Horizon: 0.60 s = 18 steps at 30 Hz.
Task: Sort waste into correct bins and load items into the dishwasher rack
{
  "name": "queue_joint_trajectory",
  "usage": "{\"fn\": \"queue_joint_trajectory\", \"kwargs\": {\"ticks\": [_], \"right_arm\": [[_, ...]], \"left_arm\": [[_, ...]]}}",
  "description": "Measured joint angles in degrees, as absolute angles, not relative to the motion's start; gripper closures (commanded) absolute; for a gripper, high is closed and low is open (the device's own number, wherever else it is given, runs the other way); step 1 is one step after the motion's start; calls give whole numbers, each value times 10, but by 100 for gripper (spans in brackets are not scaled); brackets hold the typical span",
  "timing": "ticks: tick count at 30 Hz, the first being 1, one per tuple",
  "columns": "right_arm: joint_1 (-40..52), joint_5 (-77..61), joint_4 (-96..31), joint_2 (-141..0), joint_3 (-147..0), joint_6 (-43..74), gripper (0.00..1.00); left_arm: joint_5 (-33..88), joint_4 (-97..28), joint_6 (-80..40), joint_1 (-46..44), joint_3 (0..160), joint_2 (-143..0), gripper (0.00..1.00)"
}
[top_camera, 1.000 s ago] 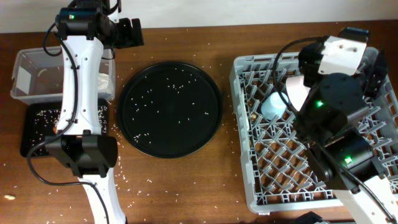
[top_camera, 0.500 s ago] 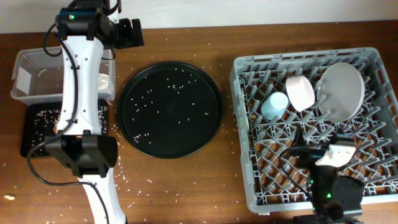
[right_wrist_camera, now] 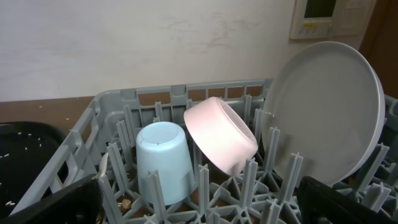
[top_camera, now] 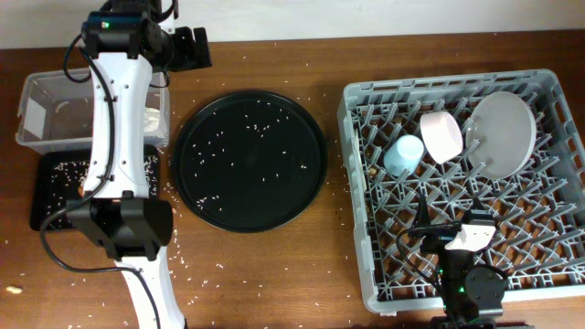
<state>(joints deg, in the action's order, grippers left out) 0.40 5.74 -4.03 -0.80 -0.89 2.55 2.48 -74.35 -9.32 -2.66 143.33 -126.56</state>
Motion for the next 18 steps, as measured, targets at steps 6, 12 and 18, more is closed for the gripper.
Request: {"fn": "queue_joint_trajectory", "kwargs": {"ticks": [6, 12, 18], "right_arm": [[4, 56, -41, -8, -9, 25, 2], [3, 50, -40, -8, -8, 26, 2], [3, 50, -40, -8, -8, 26, 1]], "left_arm": [[8, -665, -38, -26, 1391, -1248, 1], [30, -68, 30, 23, 594, -806, 1], [25, 106, 35, 64, 95, -274, 1]]}}
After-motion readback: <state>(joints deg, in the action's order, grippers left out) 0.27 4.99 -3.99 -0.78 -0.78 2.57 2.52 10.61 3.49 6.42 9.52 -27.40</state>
